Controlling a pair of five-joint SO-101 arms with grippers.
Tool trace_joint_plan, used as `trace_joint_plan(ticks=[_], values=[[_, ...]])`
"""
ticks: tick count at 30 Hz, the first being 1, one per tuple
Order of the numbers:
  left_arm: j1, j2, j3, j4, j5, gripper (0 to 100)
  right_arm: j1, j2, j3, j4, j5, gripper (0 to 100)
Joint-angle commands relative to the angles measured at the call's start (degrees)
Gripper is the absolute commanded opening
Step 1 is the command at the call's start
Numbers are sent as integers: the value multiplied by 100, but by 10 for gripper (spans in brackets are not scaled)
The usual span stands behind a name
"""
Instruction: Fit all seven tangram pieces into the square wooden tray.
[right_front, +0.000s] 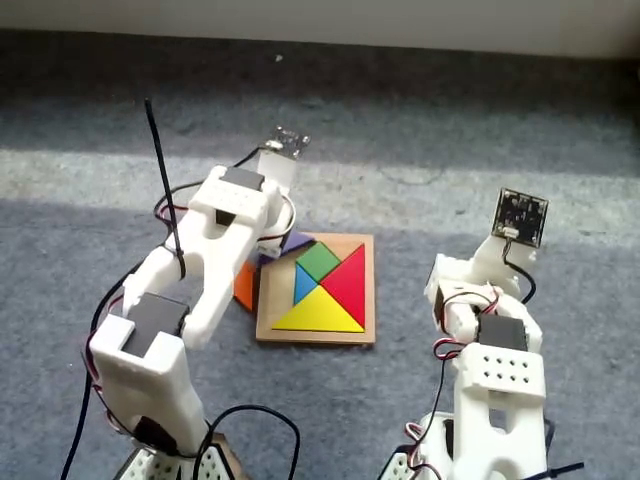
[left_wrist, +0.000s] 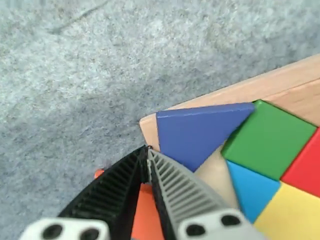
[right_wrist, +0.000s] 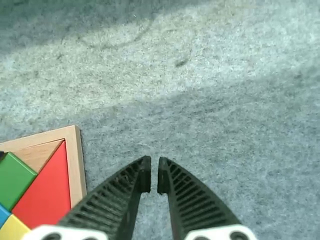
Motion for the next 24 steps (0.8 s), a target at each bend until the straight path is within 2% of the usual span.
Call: trace_joint_plan(ticks=[1,15,24], values=[[163,-84,-242,79,18,5,-40,-101,-31,-136,62,37],[110,-470,-233,26,62,5,-48,-101,-31,-136,62,37],[110,-462,127,-1820,62,5,-48,-101,-31,-136,62,37]])
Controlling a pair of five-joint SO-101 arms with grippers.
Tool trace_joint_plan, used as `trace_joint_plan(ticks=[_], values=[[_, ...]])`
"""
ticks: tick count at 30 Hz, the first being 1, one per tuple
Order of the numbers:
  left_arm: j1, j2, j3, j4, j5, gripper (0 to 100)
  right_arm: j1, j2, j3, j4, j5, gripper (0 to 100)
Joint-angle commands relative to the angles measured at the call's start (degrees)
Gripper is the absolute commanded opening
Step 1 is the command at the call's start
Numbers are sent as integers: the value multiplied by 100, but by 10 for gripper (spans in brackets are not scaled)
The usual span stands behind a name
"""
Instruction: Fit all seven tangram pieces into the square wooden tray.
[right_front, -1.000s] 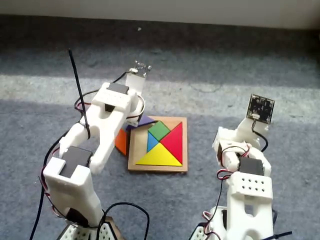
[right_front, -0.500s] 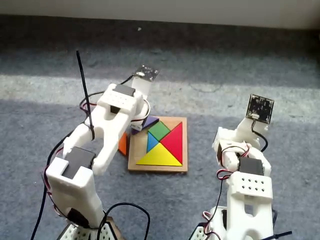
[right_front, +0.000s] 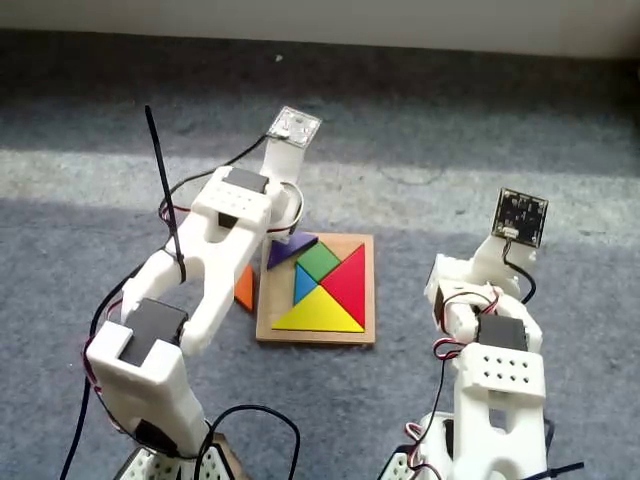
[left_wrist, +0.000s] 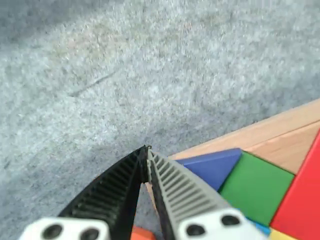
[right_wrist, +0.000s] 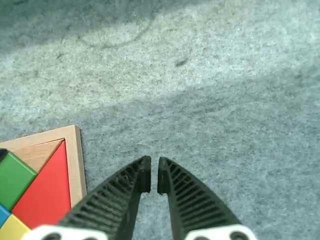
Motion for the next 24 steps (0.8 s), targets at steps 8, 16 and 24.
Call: trace_joint_plan(ticks=[8,16,24], values=[[163,-233,242,-1055,44,5,-57,-101,-40,-136,62,37],[453,-251,391,-835,26,6,-57,-101,-40,-136,62,38],[470,-286,356,-255,26,6,-57,-101,-40,-136,62,38]])
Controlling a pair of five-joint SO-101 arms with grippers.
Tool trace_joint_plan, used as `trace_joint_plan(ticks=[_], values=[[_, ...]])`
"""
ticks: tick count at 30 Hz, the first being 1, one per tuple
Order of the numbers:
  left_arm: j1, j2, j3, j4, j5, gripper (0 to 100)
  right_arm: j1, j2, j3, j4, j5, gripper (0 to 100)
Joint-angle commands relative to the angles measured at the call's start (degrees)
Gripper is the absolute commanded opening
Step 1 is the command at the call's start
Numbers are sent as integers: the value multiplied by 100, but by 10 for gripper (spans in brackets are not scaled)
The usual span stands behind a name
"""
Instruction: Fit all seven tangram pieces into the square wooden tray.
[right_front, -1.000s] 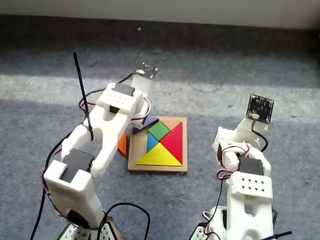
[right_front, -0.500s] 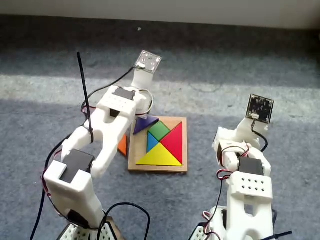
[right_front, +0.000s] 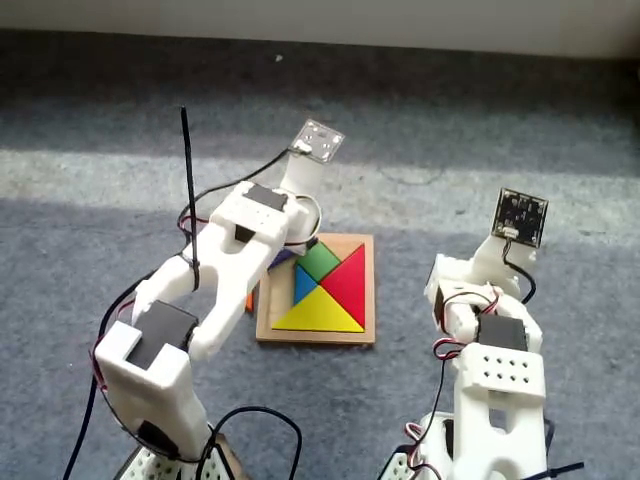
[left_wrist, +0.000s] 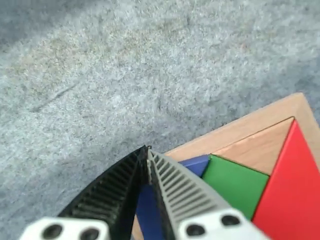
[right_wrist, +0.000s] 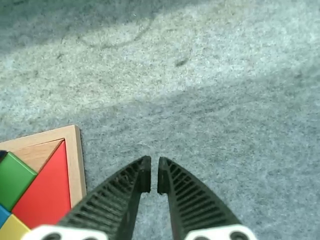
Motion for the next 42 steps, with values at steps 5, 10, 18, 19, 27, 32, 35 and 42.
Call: trace_joint_plan(ticks=[5,10,18,19,27,32,35,42], values=[[48,-295,-75,457,18,6,-57,-101,-40,-136,62,38],[48,-303,-84,457,18,6,-57,-101,-40,-136,62,38],[-127,-857,198,422,44,6,-48,-101,-40,-136,70,38],[-154,-954,277,422,44,6,-48,-101,-40,-136,70,38],[-171,-1332,646,440,26,6,-48,-101,-40,-136,70,38],[-479,-1385,611,448,18,6,-48,-101,-40,-136,70,38],[-884,-1385,514,519,18,6,-48,-101,-40,-136,70,38],[-1437,-1385,-400,2295,18,70,-57,-101,-40,-136,70,38]])
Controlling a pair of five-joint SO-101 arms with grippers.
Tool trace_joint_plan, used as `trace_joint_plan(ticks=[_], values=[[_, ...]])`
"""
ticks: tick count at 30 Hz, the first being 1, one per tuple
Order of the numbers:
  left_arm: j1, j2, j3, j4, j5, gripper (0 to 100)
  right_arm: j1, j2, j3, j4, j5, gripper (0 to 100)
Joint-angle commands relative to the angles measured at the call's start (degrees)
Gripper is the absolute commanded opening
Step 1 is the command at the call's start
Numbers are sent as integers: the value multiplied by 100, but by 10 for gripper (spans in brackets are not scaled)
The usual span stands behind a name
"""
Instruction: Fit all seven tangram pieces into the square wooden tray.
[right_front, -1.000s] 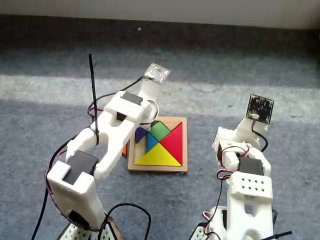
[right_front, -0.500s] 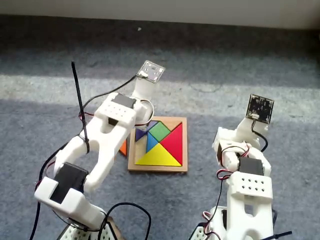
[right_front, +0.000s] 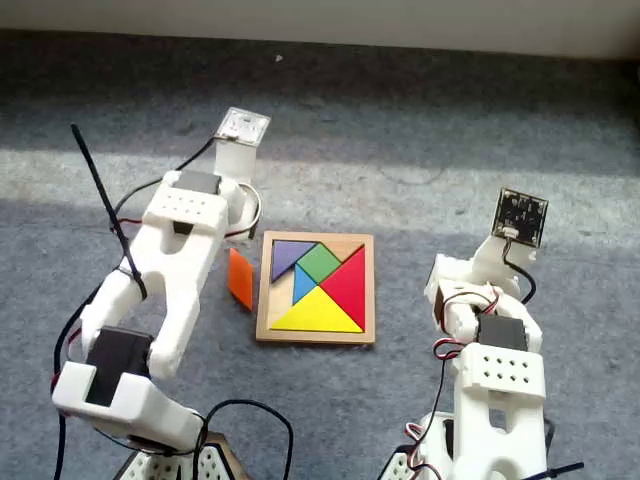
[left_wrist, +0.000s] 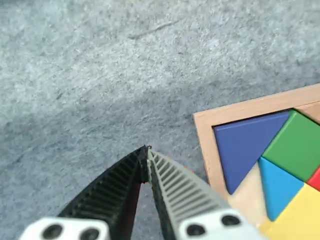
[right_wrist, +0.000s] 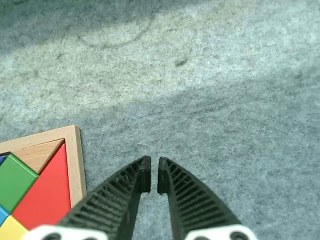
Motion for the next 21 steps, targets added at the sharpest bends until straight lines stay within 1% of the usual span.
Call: trace_joint_plan(ticks=[1,4,6,9,14,21], values=[[-171,-268,-716,949,44,103,-57,-101,-31,-136,70,38],[-163,-251,-831,1354,70,171,-57,-101,-31,-136,70,38],[-145,-233,-831,1486,79,173,-57,-101,-22,-136,70,38],[-163,-215,-796,1556,475,178,-57,-101,136,-286,70,38],[-66,-207,-303,1503,519,179,-57,-101,295,-549,70,39],[-66,-215,523,589,510,179,-57,-110,303,-549,70,39]])
